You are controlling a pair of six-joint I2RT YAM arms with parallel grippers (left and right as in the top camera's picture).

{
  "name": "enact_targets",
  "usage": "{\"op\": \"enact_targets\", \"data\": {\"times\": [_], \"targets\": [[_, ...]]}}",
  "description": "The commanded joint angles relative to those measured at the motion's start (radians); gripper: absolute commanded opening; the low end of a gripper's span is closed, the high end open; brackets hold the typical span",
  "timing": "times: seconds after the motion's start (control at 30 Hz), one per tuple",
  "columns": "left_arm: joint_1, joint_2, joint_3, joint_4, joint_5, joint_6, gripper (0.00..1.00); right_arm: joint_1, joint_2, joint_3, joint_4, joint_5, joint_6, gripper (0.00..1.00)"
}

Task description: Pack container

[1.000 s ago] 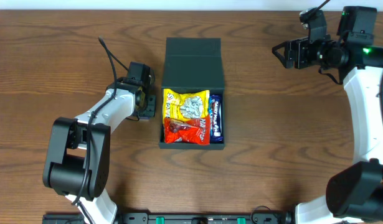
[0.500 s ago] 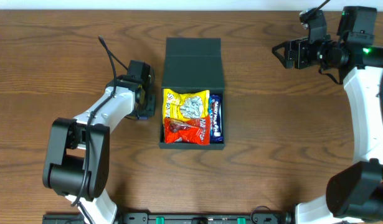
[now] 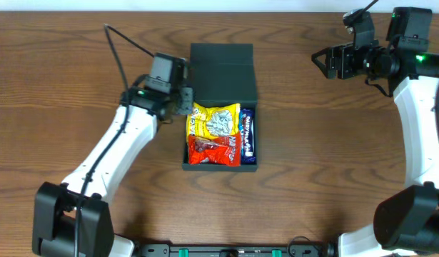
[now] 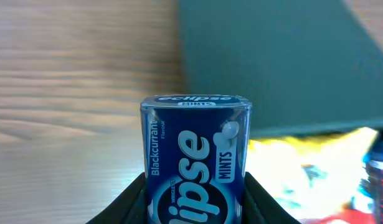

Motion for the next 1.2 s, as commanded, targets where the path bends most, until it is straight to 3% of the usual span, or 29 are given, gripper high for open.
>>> {"op": "enact_targets", "data": {"times": [0.0, 0.17, 0.27, 0.37, 0.4, 0.5, 0.57, 0.67, 0.7, 1.03, 1.17], "targets": [[-0.065, -0.018, 0.020, 0.005, 0.067, -0.101, 0.15, -0.006, -0.014, 0.010, -0.002, -0.008, 0.012, 0.78], [-0.174, -0.018, 0.020, 0.010, 0.122, -0.172, 0.13, -0.006, -0.014, 0.010, -0.002, -0.008, 0.012, 0.80], [-0.227, -0.018, 0.020, 0.014, 0.238, -0.204, 0.13, -0.006, -0.014, 0.010, -0.002, -0.008, 0.012, 0.83], [-0.248, -0.018, 0.020, 0.014, 0.239, -0.205, 0.12, -0.006, -0.014, 0.010, -0.002, -0.008, 0.012, 0.84], [-0.254, -0.018, 0.020, 0.014, 0.239, -0.204, 0.06, -0.006, -0.014, 0.010, -0.002, -0.008, 0.012, 0.84], [-0.267, -0.018, 0.020, 0.013, 0.238, -0.204, 0.08, -0.006, -0.014, 0.010, -0.002, -0.008, 0.012, 0.84], [-0.271, -0.018, 0.020, 0.014, 0.238, -0.204, 0.48, -0.006, -0.014, 0.010, -0.002, -0.008, 0.012, 0.85], [-0.271, -0.018, 0.020, 0.016, 0.237, -0.204, 0.73, -0.006, -0.014, 0.010, -0.002, -0.008, 0.012, 0.85], [-0.270, -0.018, 0.020, 0.022, 0.237, -0.203, 0.77, -0.006, -0.014, 0.010, -0.003, -0.008, 0.012, 0.84], [-0.188, -0.035, 0.021, 0.071, 0.172, -0.132, 0.78, -0.002, -0.014, 0.010, -0.021, -0.009, 0.012, 0.86], [-0.083, -0.064, 0.021, 0.098, 0.109, -0.131, 0.78, 0.023, -0.014, 0.010, -0.059, -0.027, 0.012, 0.98]]}}
